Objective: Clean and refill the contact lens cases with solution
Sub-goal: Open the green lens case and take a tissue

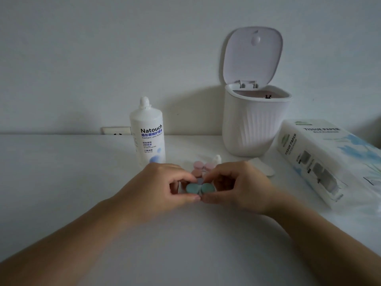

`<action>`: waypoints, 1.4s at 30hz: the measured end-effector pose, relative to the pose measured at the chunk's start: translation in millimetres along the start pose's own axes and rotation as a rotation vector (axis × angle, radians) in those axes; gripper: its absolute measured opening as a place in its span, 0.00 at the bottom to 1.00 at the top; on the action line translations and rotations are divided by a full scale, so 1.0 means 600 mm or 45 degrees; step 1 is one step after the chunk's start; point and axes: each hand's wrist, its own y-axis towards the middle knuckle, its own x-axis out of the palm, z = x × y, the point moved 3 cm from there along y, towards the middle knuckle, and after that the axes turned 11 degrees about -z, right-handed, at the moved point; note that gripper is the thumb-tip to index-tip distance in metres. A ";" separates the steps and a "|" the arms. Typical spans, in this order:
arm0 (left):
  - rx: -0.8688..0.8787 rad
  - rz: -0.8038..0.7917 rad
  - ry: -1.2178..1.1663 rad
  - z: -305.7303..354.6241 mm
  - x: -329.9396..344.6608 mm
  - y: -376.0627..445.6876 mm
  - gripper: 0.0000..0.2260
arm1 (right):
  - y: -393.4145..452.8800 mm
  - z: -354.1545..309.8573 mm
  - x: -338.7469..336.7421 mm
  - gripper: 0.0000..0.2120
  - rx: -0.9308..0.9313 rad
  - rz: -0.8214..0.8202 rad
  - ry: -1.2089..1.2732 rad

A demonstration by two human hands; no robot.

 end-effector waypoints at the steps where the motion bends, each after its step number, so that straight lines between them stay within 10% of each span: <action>1: 0.006 -0.025 -0.018 -0.001 0.001 0.000 0.11 | 0.000 -0.001 0.001 0.11 0.026 -0.008 -0.015; 18: 0.034 -0.289 0.033 -0.010 0.020 0.005 0.17 | 0.022 -0.029 -0.006 0.19 0.254 -0.456 -0.580; 42: 0.050 -0.314 -0.021 -0.016 0.022 0.013 0.14 | -0.007 -0.035 0.008 0.09 -0.088 -0.327 -0.482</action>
